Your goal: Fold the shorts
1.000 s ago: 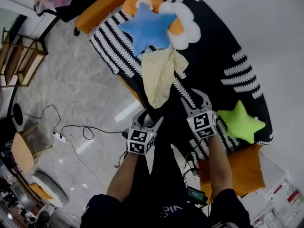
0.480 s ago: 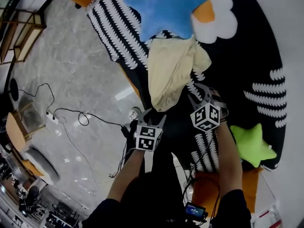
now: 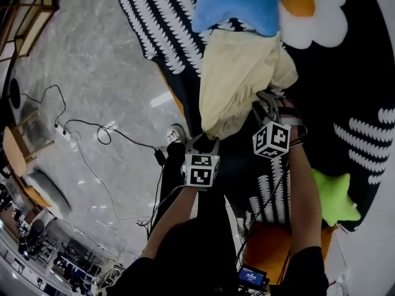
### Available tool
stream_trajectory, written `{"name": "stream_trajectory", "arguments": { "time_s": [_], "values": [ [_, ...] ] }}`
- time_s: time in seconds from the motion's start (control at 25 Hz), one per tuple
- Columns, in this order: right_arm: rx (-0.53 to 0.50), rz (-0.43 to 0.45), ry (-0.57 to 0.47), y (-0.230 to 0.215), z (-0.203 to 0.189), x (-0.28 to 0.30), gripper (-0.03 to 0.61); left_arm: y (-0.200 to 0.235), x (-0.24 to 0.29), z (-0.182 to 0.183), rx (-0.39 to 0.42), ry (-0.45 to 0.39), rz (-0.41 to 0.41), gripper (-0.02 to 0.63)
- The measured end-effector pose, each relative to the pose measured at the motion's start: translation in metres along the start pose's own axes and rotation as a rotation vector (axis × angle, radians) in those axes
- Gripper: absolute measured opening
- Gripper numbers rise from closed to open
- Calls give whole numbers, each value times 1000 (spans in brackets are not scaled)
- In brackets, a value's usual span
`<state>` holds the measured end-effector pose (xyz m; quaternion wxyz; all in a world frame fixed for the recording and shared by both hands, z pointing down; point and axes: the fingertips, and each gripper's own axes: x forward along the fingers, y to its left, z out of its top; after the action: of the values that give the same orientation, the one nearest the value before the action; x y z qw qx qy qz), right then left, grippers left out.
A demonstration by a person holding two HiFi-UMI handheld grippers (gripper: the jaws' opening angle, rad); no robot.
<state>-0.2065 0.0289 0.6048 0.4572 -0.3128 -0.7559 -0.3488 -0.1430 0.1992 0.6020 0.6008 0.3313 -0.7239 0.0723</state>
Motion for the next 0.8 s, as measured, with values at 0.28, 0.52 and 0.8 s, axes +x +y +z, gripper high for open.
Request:
{"name": "stream_trajectory", "arguments": {
  "time_s": [0.28, 0.52, 0.8],
  "values": [
    [-109, 58, 27, 13, 5, 16, 147, 26, 24, -26, -268, 105, 33, 217],
    [-98, 112, 24, 22, -5, 1, 55, 25, 15, -22, -164, 116, 36, 74],
    [-102, 139, 71, 38, -27, -69, 55, -4, -23, -8, 85, 40, -3, 34]
  ]
}}
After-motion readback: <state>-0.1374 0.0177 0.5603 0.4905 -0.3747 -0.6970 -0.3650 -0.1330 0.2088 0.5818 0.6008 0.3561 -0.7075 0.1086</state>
